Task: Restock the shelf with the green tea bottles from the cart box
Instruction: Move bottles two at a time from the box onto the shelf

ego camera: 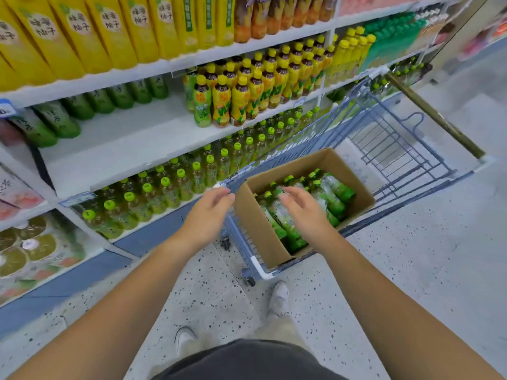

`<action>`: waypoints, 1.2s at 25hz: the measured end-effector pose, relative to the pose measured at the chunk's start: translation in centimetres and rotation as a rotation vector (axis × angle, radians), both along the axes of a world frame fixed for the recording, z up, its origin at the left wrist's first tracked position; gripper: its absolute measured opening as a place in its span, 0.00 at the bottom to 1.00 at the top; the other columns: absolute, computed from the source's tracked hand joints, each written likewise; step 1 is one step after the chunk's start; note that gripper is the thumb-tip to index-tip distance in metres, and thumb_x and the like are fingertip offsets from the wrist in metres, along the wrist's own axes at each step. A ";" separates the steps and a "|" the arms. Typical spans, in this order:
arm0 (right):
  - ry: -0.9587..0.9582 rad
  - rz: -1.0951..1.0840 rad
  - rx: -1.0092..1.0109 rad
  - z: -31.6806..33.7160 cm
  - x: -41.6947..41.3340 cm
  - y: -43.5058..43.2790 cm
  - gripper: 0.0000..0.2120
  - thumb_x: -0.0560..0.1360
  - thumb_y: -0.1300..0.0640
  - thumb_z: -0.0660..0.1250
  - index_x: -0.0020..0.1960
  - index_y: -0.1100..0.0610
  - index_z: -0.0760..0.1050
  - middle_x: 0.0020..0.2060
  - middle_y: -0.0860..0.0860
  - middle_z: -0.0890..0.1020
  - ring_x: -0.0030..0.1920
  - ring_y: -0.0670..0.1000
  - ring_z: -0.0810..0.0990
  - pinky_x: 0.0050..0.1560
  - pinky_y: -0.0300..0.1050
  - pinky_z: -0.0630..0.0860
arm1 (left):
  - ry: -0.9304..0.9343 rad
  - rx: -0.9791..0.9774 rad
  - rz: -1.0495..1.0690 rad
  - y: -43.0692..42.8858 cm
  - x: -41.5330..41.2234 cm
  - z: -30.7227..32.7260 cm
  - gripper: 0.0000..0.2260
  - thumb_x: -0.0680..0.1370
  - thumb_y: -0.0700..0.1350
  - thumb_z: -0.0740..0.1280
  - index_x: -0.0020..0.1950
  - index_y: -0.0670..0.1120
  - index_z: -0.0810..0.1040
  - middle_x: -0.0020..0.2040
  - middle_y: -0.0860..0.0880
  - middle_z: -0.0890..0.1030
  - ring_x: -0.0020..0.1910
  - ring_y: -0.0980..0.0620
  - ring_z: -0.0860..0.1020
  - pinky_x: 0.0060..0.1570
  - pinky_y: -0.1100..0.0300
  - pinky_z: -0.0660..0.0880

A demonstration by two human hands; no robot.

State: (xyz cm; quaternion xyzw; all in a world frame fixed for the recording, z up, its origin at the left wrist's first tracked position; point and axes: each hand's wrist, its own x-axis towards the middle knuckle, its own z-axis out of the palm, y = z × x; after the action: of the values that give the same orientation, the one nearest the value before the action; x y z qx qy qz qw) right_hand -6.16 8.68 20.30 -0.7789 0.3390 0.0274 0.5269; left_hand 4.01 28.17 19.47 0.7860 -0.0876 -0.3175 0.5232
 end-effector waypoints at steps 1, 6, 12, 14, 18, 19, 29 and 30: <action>0.002 0.004 0.007 -0.3 -0.6 -1.6 0.21 0.82 0.46 0.61 0.73 0.51 0.69 0.60 0.43 0.74 0.60 0.44 0.74 0.58 0.40 0.67 | 0.002 0.002 -0.019 -1.6 -0.2 -0.2 0.18 0.84 0.56 0.59 0.72 0.53 0.72 0.64 0.57 0.72 0.61 0.57 0.71 0.57 0.59 0.66; 0.057 0.062 0.038 -3.4 -2.4 -11.0 0.21 0.82 0.45 0.61 0.73 0.50 0.69 0.64 0.44 0.75 0.64 0.45 0.74 0.62 0.42 0.69 | 0.064 0.019 -0.036 -11.2 -1.6 -2.5 0.19 0.84 0.57 0.57 0.74 0.53 0.70 0.64 0.58 0.72 0.62 0.57 0.71 0.59 0.59 0.66; 0.197 0.152 0.073 -8.8 -2.7 -20.7 0.20 0.82 0.47 0.61 0.72 0.51 0.70 0.63 0.46 0.76 0.63 0.46 0.75 0.66 0.46 0.71 | 0.196 0.100 0.013 -20.3 -4.0 -7.8 0.20 0.84 0.57 0.56 0.74 0.51 0.69 0.67 0.54 0.72 0.63 0.56 0.71 0.59 0.59 0.65; 0.247 0.176 0.072 -10.7 -2.2 -22.6 0.20 0.82 0.46 0.61 0.72 0.51 0.70 0.63 0.48 0.77 0.64 0.49 0.76 0.68 0.50 0.72 | 0.209 0.143 0.030 -22.0 -4.1 -10.2 0.22 0.84 0.58 0.56 0.74 0.50 0.69 0.69 0.52 0.72 0.66 0.54 0.70 0.62 0.58 0.65; 0.337 0.181 0.058 -14.6 -1.2 -25.4 0.22 0.82 0.44 0.60 0.73 0.52 0.69 0.64 0.50 0.77 0.64 0.51 0.76 0.66 0.50 0.71 | 0.232 0.215 0.036 -24.5 -3.6 -14.3 0.24 0.84 0.57 0.55 0.77 0.48 0.66 0.74 0.50 0.70 0.69 0.52 0.69 0.62 0.60 0.63; 0.357 0.177 0.052 -15.8 -0.9 -25.9 0.22 0.82 0.44 0.60 0.73 0.52 0.69 0.64 0.50 0.77 0.63 0.51 0.76 0.64 0.48 0.71 | 0.244 0.225 0.036 -25.0 -3.4 -15.5 0.24 0.84 0.57 0.55 0.78 0.47 0.65 0.75 0.49 0.70 0.70 0.51 0.69 0.62 0.60 0.63; 0.662 0.181 -0.138 -26.5 3.0 -31.8 0.11 0.81 0.47 0.59 0.54 0.54 0.67 0.36 0.52 0.72 0.31 0.50 0.71 0.31 0.44 0.64 | 0.314 0.565 0.018 -29.0 -2.4 -23.8 0.14 0.79 0.47 0.66 0.57 0.42 0.66 0.40 0.48 0.73 0.32 0.52 0.73 0.28 0.58 0.67; 0.670 0.172 -0.139 -27.5 3.3 -32.3 0.12 0.80 0.47 0.60 0.55 0.56 0.65 0.35 0.52 0.71 0.31 0.50 0.70 0.30 0.44 0.64 | 0.313 0.595 0.012 -29.2 -2.1 -24.4 0.16 0.79 0.48 0.67 0.60 0.40 0.67 0.40 0.48 0.73 0.32 0.53 0.73 0.27 0.59 0.67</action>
State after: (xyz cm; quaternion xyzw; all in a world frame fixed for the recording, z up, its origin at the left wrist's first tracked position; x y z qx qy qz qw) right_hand -2.88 -23.60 -7.24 -0.7865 0.4271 0.3026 0.3277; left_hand 1.96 -1.04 -4.90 0.8466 0.0951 -0.4427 0.2797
